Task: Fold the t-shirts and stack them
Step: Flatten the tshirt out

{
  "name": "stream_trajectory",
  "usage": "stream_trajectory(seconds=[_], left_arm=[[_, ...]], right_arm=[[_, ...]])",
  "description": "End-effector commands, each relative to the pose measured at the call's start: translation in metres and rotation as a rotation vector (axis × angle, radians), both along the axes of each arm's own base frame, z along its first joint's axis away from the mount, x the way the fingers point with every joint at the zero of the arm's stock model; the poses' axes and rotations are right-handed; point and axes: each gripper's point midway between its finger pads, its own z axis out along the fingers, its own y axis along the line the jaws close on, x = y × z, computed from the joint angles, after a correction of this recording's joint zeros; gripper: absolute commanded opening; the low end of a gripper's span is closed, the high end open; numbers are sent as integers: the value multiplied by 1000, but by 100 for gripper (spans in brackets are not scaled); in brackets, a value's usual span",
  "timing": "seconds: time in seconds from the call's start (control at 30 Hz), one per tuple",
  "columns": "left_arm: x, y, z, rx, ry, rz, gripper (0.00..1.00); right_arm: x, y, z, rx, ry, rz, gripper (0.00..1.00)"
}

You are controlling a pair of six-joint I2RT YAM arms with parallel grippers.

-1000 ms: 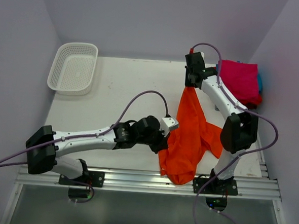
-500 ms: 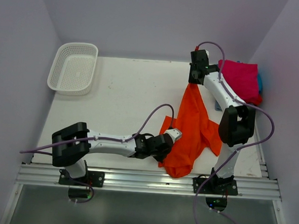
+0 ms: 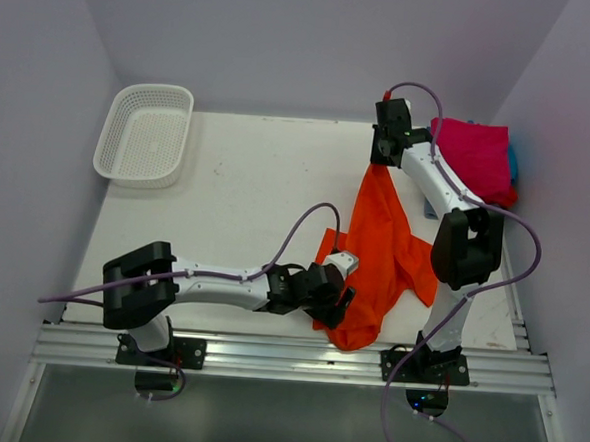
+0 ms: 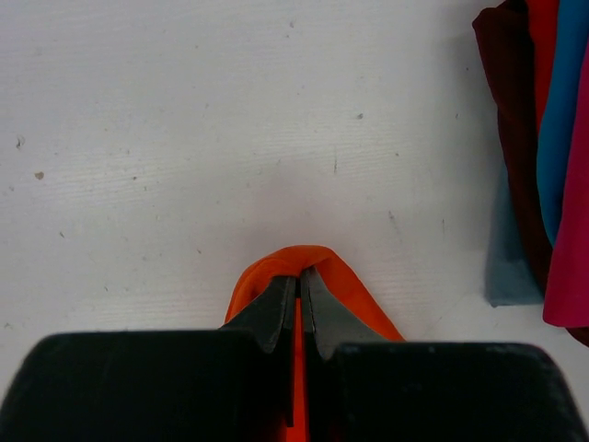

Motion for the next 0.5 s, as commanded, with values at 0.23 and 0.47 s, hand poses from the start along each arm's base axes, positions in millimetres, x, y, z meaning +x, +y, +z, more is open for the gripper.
stream_trajectory(seconds=[0.23,0.47], left_arm=[[-23,-29,14,-130,117,-42,72],[-19,-15,4,-77,112,17,70]], right_arm=[[7,3,10,28,-52,0,0],[4,2,8,37,-53,-6,0]])
